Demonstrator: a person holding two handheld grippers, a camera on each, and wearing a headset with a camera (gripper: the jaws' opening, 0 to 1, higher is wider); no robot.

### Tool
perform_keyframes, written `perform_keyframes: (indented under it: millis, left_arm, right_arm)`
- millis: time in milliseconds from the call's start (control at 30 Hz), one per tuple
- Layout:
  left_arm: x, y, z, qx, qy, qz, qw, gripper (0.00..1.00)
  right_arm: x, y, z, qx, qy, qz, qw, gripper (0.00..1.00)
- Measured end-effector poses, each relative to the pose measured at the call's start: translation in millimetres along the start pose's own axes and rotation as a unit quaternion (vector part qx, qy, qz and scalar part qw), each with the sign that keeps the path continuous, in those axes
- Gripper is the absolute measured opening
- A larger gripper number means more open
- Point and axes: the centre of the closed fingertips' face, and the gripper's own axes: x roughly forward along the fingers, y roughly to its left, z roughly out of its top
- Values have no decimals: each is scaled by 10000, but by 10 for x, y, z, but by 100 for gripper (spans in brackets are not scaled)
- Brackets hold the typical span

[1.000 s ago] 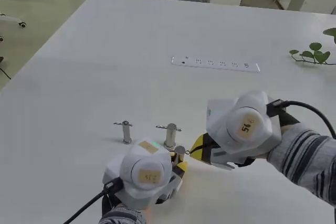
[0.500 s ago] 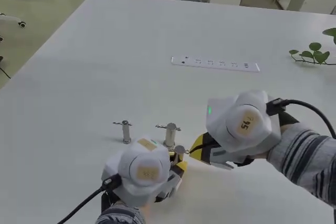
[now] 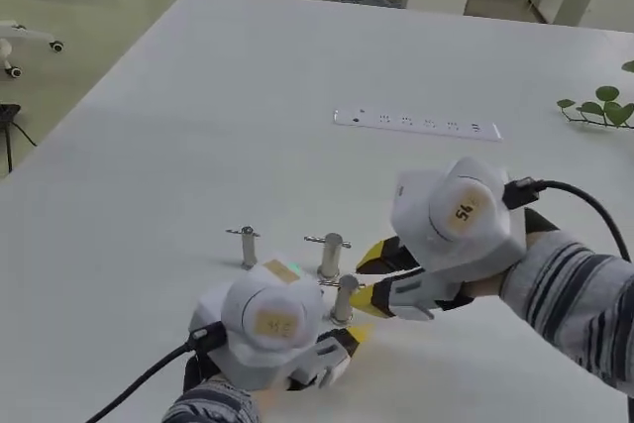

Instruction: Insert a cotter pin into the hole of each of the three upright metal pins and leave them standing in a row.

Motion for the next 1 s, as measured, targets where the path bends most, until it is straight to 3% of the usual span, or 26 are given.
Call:
perform_keyframes:
  millis: [433, 1000]
  left_arm:
    - [-184, 53, 74, -180, -80, -36, 9998, 52]
    - [-551, 179, 127, -101, -220, 60, 9997, 70]
  right_arm:
    - [210, 11, -28, 184, 21, 190, 9996, 11]
    - [156, -20, -70, 216, 15, 223, 9995, 9]
